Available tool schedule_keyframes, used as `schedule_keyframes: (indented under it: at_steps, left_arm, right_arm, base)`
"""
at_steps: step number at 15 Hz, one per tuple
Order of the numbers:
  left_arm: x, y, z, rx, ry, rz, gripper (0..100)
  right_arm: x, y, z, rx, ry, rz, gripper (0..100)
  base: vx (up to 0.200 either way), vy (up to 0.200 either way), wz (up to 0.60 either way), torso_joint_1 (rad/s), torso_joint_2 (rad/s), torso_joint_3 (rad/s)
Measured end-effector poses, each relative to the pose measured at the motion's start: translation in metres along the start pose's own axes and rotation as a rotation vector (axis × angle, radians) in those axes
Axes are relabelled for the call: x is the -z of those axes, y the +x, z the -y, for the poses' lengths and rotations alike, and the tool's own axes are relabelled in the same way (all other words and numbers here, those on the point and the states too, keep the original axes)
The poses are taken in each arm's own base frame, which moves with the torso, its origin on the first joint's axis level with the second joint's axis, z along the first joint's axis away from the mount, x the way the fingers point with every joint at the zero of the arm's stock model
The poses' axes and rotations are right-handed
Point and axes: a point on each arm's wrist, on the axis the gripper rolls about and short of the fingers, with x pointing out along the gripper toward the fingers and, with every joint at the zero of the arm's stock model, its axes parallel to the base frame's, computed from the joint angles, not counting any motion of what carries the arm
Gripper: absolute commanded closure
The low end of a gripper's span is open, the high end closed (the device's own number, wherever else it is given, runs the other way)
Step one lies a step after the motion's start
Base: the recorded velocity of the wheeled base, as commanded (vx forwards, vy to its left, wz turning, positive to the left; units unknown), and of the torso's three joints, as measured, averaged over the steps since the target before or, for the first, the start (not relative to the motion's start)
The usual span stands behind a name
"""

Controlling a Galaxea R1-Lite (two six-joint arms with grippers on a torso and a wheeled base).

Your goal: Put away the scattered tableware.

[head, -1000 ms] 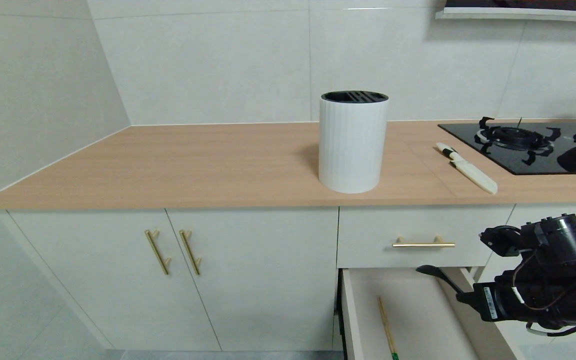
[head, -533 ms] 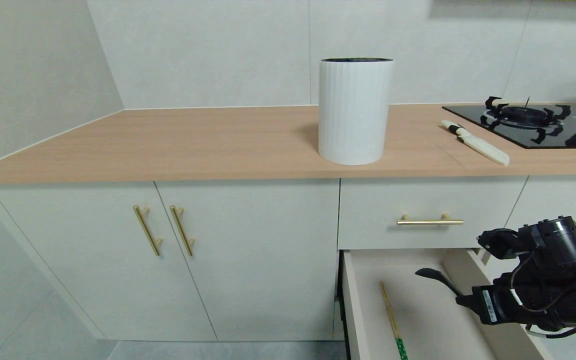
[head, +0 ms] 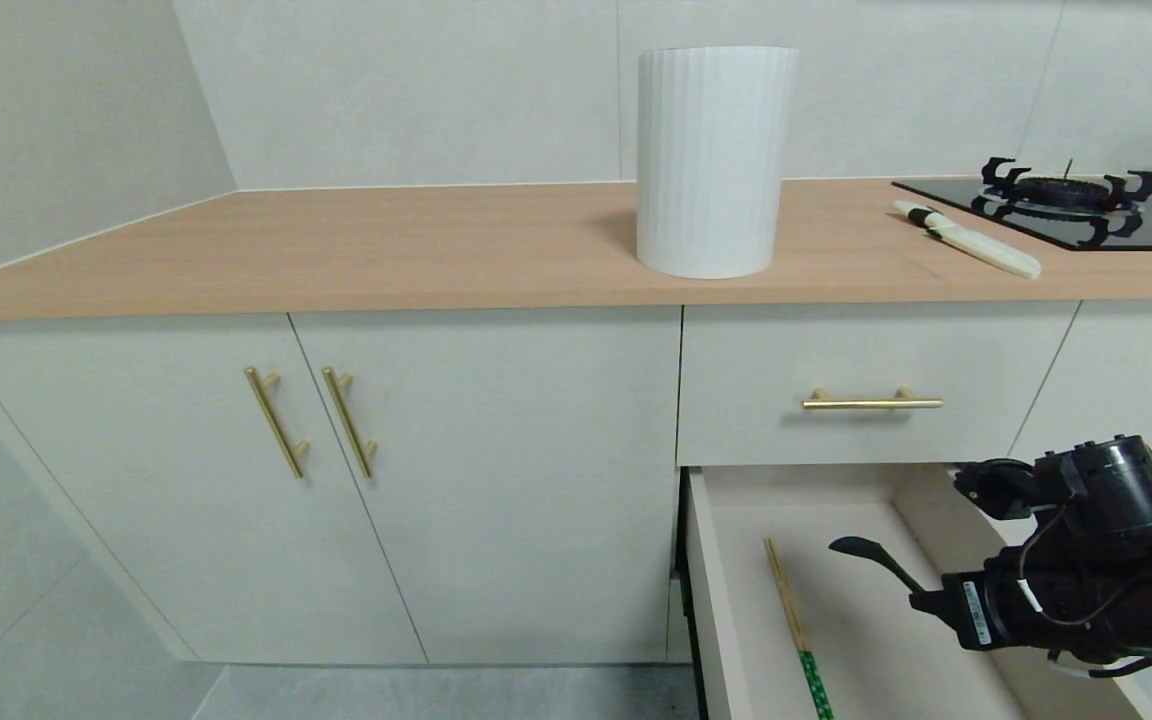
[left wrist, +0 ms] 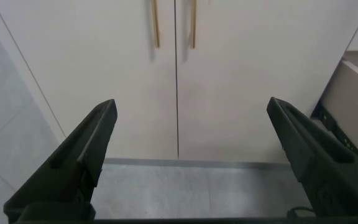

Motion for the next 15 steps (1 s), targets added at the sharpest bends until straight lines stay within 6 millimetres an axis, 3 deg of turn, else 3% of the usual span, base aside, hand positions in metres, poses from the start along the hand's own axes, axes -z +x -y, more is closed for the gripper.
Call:
schedule_keyframes:
  at_steps: [4, 7, 11, 15]
  left_arm:
    - [0.0, 0.0, 0.0, 0.0, 0.0, 0.0, 0]
    - [0.0, 0.0, 0.0, 0.0, 0.0, 0.0, 0]
    - [0.0, 0.0, 0.0, 0.0, 0.0, 0.0, 0]
    - [0.0, 0.0, 0.0, 0.0, 0.0, 0.0, 0]
  right_arm:
    - [0.0, 0.006, 0.001, 0.0, -0.001, 0.003, 100]
    - [-0.002, 0.023, 0.003, -0.002, -0.001, 0.025, 100]
    - [-0.005, 0.06, 0.008, 0.078, 0.046, 0.125, 100]
    - [0.009, 0.103, 0.009, 0.158, 0.064, 0.129, 100]
  base:
    - [0.0, 0.0, 0.0, 0.0, 0.0, 0.0]
    - [0.0, 0.0, 0.0, 0.0, 0.0, 0.0]
    - [0.0, 0.0, 0.0, 0.0, 0.0, 0.0]
    - [0.0, 0.0, 0.0, 0.0, 0.0, 0.0]
